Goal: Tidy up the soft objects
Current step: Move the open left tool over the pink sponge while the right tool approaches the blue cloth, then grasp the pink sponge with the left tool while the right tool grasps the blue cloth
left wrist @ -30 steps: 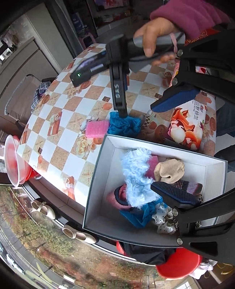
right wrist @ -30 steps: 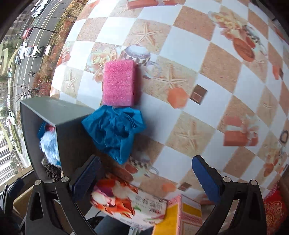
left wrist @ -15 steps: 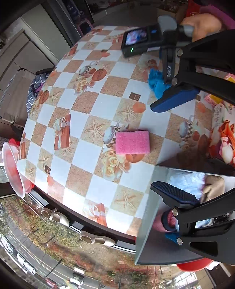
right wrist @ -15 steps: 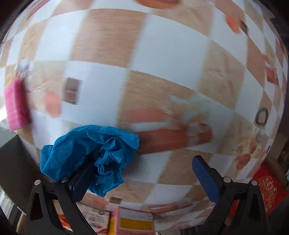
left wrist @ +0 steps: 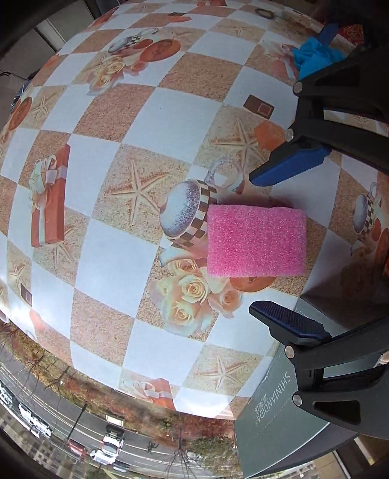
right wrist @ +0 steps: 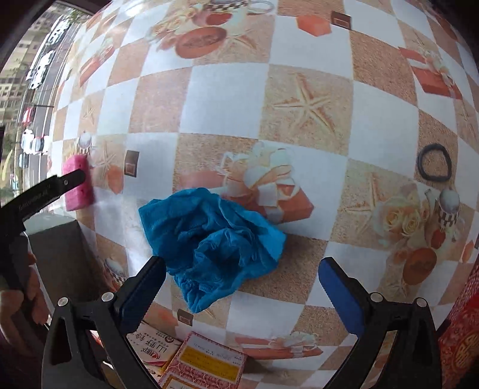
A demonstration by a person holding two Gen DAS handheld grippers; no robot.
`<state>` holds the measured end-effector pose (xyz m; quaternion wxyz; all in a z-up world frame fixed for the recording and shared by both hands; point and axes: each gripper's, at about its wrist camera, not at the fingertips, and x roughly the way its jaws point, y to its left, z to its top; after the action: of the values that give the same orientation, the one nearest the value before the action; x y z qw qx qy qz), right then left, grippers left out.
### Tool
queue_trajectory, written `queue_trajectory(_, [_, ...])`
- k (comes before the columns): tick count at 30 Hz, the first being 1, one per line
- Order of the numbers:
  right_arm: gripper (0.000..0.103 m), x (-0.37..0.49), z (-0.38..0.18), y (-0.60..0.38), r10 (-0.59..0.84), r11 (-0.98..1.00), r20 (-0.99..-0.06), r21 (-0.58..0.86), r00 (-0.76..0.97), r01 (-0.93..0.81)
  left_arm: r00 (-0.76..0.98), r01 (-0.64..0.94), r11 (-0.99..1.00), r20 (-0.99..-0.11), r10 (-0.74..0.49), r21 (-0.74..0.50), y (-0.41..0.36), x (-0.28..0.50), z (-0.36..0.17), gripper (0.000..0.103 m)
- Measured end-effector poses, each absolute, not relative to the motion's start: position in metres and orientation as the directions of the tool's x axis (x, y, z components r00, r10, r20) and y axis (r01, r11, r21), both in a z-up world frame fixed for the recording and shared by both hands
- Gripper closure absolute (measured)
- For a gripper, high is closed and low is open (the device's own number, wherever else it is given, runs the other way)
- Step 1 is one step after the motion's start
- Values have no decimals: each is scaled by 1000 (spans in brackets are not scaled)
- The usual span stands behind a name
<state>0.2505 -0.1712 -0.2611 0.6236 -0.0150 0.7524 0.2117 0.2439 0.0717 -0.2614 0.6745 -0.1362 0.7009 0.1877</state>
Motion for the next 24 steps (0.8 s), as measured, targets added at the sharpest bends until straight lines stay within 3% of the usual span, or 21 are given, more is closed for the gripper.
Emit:
queue_trajectory(11, [0, 227, -268, -100, 162, 848, -978, 205, -130, -489, -41, -500, 866, -999, 0, 21, 85, 240, -280, 17])
queue_trajectory(14, [0, 219, -271, -85, 117, 843, -987, 158, -111, -514, -73, -512, 859, -997, -29, 12, 89, 236, -292, 0])
queue_trajectory(15, [0, 217, -271, -81, 101, 840, -989, 142, -106, -523, -64, -522, 853, -996, -57, -15, 93, 231, -298, 0])
queue_trajectory(21, [0, 178, -278, -57, 56, 811, -998, 65, -33, -581, -64, -448, 894, -998, -11, 19, 75, 232, -299, 2])
queue_trajectory(23, [0, 168, -278, -53, 56, 794, -998, 64, -32, -605, -40, -400, 916, -999, 15, 30, 67, 233, -296, 8])
queue_trajectory(24, [4, 165, -281, -51, 54, 792, -997, 73, -50, -606, -26, -378, 925, -1000, 17, 25, 62, 233, -293, 17])
